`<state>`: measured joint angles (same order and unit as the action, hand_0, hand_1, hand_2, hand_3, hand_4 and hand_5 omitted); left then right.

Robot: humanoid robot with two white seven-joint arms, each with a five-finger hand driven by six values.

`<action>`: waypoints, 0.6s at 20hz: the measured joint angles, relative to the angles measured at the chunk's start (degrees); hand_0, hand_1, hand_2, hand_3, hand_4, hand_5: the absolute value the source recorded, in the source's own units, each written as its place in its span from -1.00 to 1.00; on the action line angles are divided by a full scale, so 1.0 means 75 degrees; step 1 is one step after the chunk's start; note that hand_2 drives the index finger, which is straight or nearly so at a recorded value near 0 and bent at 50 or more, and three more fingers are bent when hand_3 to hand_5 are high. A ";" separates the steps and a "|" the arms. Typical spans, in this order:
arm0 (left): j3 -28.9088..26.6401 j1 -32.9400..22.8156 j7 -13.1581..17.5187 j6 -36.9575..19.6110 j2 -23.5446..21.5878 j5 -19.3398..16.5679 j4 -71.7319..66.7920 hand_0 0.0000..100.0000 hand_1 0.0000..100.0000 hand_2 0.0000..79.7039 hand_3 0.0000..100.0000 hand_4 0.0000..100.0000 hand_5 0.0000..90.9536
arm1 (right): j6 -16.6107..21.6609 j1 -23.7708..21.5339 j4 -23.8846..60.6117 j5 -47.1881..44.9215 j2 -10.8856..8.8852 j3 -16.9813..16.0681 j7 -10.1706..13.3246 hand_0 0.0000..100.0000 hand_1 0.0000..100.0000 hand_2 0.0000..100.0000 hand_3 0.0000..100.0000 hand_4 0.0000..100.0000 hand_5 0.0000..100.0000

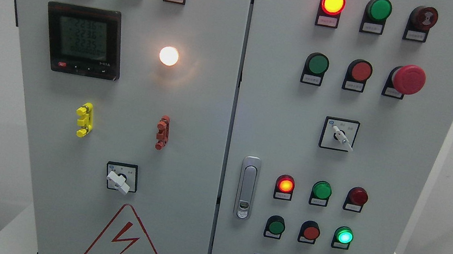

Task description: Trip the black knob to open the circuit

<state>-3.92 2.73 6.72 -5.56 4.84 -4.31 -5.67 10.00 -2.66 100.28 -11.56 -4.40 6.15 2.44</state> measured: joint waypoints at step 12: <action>0.0000 0.0000 0.0000 0.0000 0.0000 0.0000 0.0000 -0.76 -0.22 -1.00 -1.00 -1.00 -1.00 | 0.0016 -0.0019 -0.0039 -0.0025 -0.0108 -0.0074 -0.0001 -1.00 -1.00 -0.86 1.00 1.00 1.00</action>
<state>-3.91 2.73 6.72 -5.55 4.83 -4.31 -5.67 10.12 -2.80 99.99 -11.75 -5.21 5.59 2.43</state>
